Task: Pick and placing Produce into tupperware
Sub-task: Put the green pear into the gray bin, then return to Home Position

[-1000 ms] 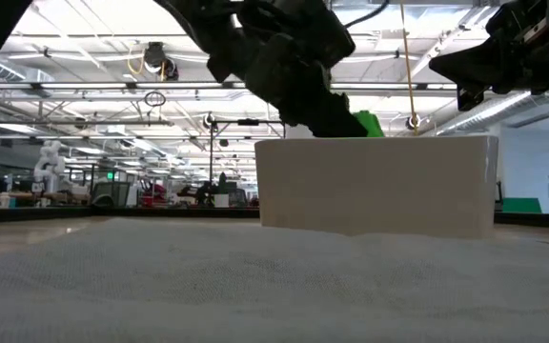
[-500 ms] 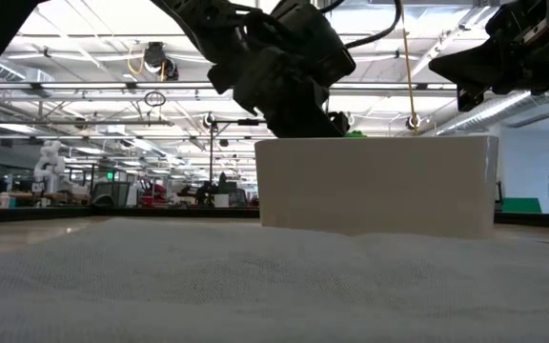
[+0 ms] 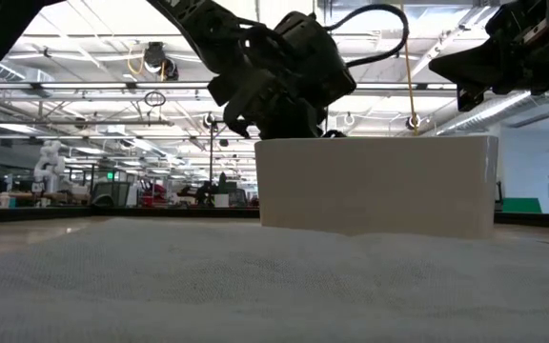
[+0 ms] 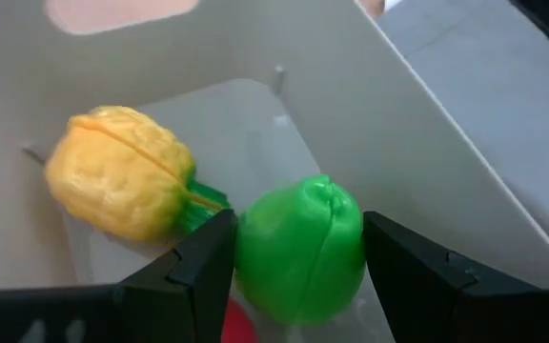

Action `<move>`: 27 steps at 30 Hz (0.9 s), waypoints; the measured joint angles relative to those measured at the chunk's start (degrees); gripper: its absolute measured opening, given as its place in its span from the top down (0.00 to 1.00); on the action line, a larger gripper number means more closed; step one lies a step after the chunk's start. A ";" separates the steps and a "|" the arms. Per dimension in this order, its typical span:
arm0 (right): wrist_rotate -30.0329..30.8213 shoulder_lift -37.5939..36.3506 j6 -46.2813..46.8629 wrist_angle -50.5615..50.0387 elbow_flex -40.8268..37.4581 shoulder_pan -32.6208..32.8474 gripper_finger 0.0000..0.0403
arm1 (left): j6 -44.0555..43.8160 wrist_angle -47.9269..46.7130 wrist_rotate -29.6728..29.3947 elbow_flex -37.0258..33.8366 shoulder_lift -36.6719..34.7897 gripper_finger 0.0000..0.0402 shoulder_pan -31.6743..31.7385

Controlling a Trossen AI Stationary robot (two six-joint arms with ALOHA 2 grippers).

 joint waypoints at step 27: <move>-0.02 -0.01 0.00 -0.15 0.00 0.00 1.00 | 0.45 1.31 0.25 0.04 0.39 0.31 -0.03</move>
